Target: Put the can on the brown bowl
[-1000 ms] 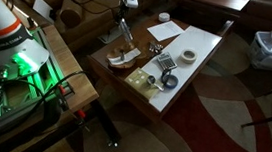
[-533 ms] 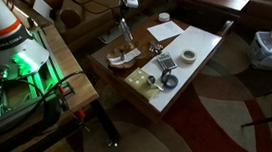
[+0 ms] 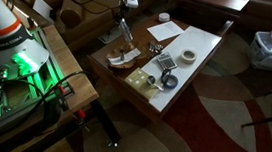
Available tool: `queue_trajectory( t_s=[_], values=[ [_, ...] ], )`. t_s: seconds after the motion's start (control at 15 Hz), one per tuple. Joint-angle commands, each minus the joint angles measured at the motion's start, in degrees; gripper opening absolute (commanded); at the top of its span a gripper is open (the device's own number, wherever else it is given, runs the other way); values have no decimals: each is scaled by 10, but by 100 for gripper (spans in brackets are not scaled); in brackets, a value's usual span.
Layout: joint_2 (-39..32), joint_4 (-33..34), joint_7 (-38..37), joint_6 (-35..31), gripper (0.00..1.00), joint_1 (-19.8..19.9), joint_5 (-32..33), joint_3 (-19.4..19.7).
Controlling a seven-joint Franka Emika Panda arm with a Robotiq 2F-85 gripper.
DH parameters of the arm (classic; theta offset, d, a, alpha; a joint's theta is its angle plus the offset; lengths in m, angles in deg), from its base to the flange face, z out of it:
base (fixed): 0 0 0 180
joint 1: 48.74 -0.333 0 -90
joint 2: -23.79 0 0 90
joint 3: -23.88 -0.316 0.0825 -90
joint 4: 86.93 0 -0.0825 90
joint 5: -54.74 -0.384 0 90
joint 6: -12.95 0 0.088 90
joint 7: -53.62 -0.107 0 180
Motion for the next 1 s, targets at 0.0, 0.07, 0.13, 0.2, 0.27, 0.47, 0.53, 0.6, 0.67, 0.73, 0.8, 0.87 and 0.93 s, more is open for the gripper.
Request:
queue_trajectory(
  t_s=[0.0, 0.07, 0.13, 0.2, 0.27, 0.47, 0.53, 0.6, 0.67, 0.73, 0.8, 0.87, 0.93],
  values=[
    [0, 0, -7, -2, 62, 11, 11, -10],
    [0, 0, -7, -2, 62, 11, 11, -10],
    [0, 0, -7, -2, 62, 11, 11, -10],
    [0, 0, -7, -2, 62, 11, 11, -10],
    [0, 0, -7, -2, 62, 11, 11, -10],
    [0, 0, -7, -2, 62, 11, 11, -10],
    [0, 0, -7, -2, 62, 11, 11, -10],
    [0, 0, -7, -2, 62, 11, 11, -10],
    [0, 0, -7, -2, 62, 11, 11, -10],
    [0, 0, -7, -2, 62, 11, 11, -10],
    [0, 0, -7, -2, 62, 11, 11, -10],
    [0, 0, -7, -2, 62, 11, 11, -10],
    [0, 0, -7, -2, 37, 11, 11, -10]
  ],
)
